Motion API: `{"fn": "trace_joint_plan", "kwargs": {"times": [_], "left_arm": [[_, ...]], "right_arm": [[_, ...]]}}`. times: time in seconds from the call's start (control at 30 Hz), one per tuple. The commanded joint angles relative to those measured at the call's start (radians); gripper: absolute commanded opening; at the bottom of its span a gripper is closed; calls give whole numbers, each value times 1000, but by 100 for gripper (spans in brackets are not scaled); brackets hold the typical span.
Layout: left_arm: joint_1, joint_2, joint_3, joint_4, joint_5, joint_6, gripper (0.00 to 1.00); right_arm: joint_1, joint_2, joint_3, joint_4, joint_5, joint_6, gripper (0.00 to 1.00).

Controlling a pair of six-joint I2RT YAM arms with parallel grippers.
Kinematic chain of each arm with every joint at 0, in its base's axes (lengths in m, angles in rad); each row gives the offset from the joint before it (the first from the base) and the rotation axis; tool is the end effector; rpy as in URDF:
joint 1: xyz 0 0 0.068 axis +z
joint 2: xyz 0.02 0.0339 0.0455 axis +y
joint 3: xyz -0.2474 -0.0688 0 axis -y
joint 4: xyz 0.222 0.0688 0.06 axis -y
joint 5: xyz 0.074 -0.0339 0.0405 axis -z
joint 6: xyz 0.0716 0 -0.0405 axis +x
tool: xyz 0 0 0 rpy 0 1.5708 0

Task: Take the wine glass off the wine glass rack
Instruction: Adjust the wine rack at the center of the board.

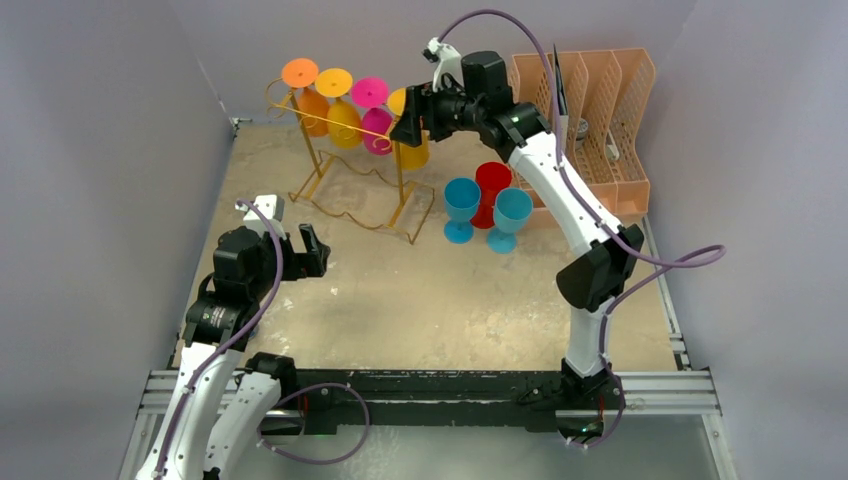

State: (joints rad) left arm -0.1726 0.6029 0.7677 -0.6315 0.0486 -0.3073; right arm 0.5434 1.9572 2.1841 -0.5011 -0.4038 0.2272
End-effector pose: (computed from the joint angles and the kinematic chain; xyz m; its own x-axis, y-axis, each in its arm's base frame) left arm 0.1524 -0.0301 0.2839 -0.4873 -0.2217 -0.8446 0.0702 0.9542 -0.2910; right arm 0.3712 0.2571 0.4132 -0.4058 -0.0032 -0.9139 -0.7265 0.6079 0.3205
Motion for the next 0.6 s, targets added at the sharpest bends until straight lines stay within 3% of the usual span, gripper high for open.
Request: {"fn": "trace_joint_plan", "kwargs": {"times": [0.0, 0.57], "left_arm": [[-2, 0, 35, 24, 12, -5, 100], [-2, 6, 34, 28, 11, -4, 100]], "right_arm": [[10, -65, -6, 24, 12, 37, 79], [34, -101, -37, 0, -8, 118, 80]]}}
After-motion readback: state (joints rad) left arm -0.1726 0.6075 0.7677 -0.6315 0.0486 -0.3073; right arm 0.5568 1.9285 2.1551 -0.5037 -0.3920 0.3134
